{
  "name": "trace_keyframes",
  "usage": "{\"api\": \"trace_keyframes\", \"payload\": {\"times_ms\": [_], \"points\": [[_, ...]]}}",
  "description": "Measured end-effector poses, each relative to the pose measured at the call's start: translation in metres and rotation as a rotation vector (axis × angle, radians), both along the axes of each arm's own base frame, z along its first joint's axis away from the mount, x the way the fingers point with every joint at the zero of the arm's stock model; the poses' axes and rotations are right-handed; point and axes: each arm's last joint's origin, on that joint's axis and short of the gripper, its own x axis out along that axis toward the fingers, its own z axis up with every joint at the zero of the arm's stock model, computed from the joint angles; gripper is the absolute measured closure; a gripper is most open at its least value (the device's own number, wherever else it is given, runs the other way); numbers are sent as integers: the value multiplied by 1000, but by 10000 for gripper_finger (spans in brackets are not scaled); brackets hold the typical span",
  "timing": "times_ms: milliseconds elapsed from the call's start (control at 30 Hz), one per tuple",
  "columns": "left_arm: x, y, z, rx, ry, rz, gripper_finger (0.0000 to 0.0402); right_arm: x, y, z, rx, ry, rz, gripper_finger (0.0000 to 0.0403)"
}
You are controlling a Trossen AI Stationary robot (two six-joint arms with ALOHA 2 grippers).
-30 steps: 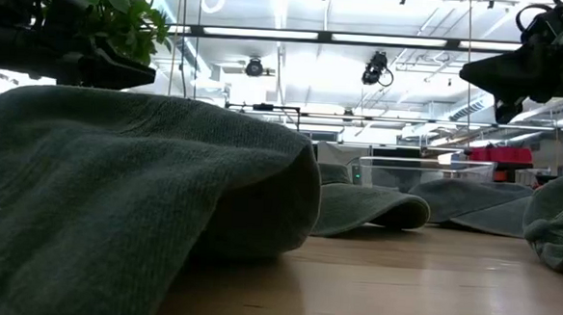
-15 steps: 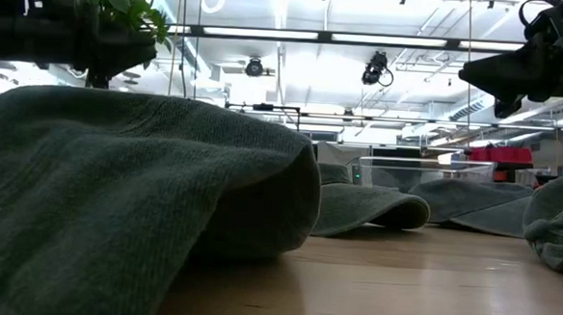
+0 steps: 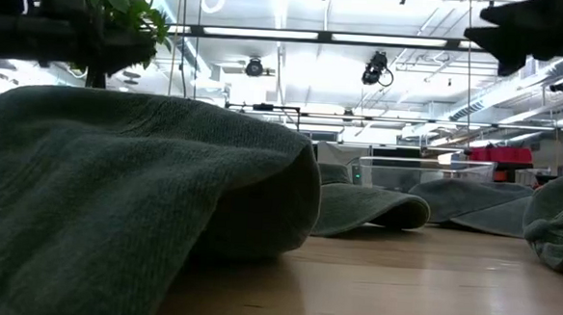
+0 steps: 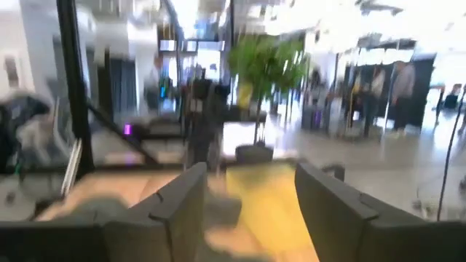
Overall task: Pick & Place hat
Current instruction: Put the right gray cap into the transparent bin
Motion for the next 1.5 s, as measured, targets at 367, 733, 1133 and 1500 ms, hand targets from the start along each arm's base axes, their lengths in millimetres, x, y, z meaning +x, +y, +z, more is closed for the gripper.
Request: {"api": "trace_keyframes", "payload": {"times_ms": [367,733,1133,1500], "points": [[22,-4,88,165,129,-218,266,48,7,19,145,499,-36,185],[99,1,104,212,507,-266,266,85,2,19,270,1127,-301,185],[119,2,94,252,594,-277,221,110,-16,-30,260,1407,-400,185],[119,2,94,291,606,-277,206,123,-14,-40,319,1418,-317,185]]}}
